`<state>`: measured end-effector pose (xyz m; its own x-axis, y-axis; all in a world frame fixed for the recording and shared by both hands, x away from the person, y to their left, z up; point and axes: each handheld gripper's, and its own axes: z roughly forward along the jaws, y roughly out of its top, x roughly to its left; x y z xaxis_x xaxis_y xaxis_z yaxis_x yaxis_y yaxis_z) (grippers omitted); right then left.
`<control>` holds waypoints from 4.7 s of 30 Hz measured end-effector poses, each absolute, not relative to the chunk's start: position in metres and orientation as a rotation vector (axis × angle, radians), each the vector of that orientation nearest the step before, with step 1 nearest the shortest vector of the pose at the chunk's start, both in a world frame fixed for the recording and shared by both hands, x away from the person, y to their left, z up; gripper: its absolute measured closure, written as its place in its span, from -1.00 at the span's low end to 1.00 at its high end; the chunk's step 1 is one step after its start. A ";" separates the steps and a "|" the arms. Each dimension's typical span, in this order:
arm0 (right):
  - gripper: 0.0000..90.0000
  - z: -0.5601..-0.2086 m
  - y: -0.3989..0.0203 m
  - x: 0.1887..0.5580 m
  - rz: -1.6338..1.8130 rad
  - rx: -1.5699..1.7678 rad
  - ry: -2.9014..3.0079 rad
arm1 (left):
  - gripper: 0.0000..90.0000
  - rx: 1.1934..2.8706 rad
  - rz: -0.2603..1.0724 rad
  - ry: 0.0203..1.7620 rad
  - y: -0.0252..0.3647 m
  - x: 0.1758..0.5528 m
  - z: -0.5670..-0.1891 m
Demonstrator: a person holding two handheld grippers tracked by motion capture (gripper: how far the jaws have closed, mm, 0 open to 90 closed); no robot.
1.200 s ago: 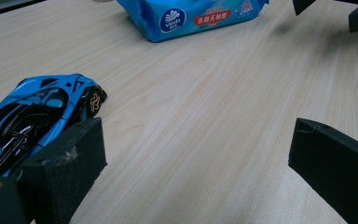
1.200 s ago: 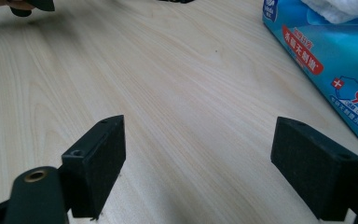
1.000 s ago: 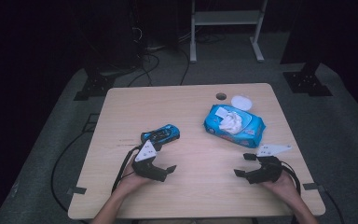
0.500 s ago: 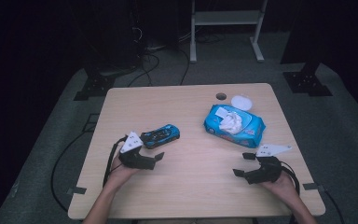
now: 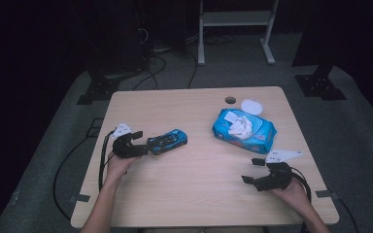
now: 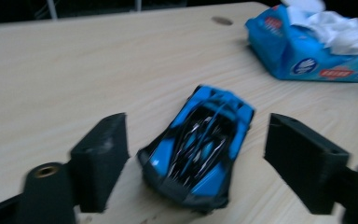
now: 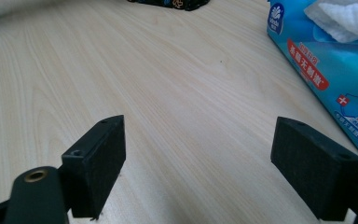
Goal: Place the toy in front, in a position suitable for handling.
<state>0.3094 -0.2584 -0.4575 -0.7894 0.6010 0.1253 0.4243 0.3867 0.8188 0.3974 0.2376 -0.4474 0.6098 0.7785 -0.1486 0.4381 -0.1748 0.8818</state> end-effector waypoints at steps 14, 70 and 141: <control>-0.62 -0.458 -0.257 0.308 1.352 0.891 2.460 | -0.09 1.881 0.317 1.076 0.238 0.404 -0.470; -0.49 -0.441 -0.088 0.432 1.318 0.723 2.570 | 0.39 1.947 0.624 0.759 0.229 0.379 -0.475; 0.56 -0.456 -0.084 0.469 1.526 0.785 2.736 | 0.51 2.006 0.606 0.863 0.231 0.389 -0.471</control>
<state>0.4693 -0.0835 -0.4560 -0.8783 0.3693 0.3038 0.4525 0.4363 0.7778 0.3890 0.2311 -0.4706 0.6450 0.7582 0.0957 0.3477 -0.4027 0.8467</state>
